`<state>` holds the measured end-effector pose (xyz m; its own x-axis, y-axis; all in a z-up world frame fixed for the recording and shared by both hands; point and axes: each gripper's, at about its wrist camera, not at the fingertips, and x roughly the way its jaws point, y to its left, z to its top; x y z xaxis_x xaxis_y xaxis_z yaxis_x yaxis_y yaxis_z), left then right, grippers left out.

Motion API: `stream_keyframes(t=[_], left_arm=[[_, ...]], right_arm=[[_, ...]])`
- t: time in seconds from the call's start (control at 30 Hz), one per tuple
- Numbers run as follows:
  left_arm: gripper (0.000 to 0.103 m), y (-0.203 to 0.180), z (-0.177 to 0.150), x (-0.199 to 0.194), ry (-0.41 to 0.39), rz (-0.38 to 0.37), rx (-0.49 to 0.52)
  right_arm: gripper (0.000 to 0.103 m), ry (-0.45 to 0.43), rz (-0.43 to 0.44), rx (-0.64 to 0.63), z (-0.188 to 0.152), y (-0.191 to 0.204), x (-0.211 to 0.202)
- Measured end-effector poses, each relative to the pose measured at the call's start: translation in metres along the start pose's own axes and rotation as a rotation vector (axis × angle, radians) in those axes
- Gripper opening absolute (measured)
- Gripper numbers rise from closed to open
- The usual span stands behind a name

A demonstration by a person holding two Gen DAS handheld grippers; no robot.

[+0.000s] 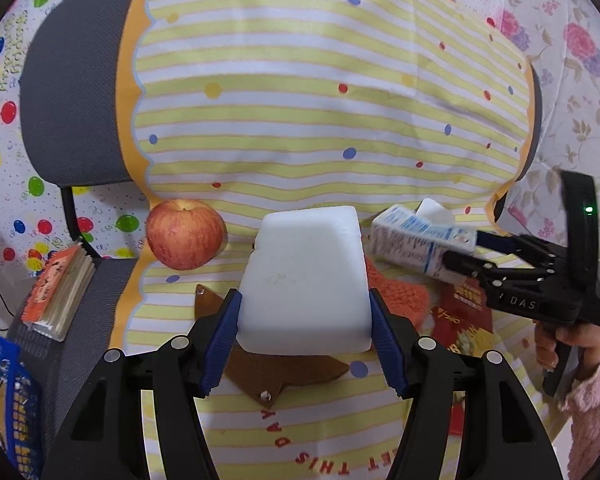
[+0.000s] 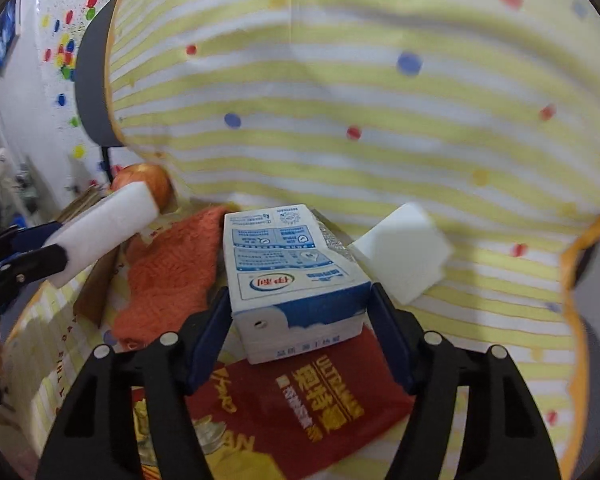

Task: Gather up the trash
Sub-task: 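Grasp the milk carton with the right tool while the left tool holds the foam block, then carry the foam block and carton to the pink bin and open both tools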

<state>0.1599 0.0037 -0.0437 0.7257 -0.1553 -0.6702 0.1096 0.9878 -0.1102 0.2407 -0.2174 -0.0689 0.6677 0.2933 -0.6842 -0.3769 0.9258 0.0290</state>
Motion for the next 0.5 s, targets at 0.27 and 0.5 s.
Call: stream_keyframes(t=[0.27,0.5], left_arm=[[0.063,-0.014,-0.010,-0.060,-0.080,-0.037,0.017],[0.063,-0.038,-0.042,-0.099,-0.093,-0.095,0.054]], right_arm=[[0.066,-0.115,-0.091,0.070,-0.007,0.034,-0.104],[0.067,-0.128,-0.139,0.126,-0.056,0.050,-0.167]])
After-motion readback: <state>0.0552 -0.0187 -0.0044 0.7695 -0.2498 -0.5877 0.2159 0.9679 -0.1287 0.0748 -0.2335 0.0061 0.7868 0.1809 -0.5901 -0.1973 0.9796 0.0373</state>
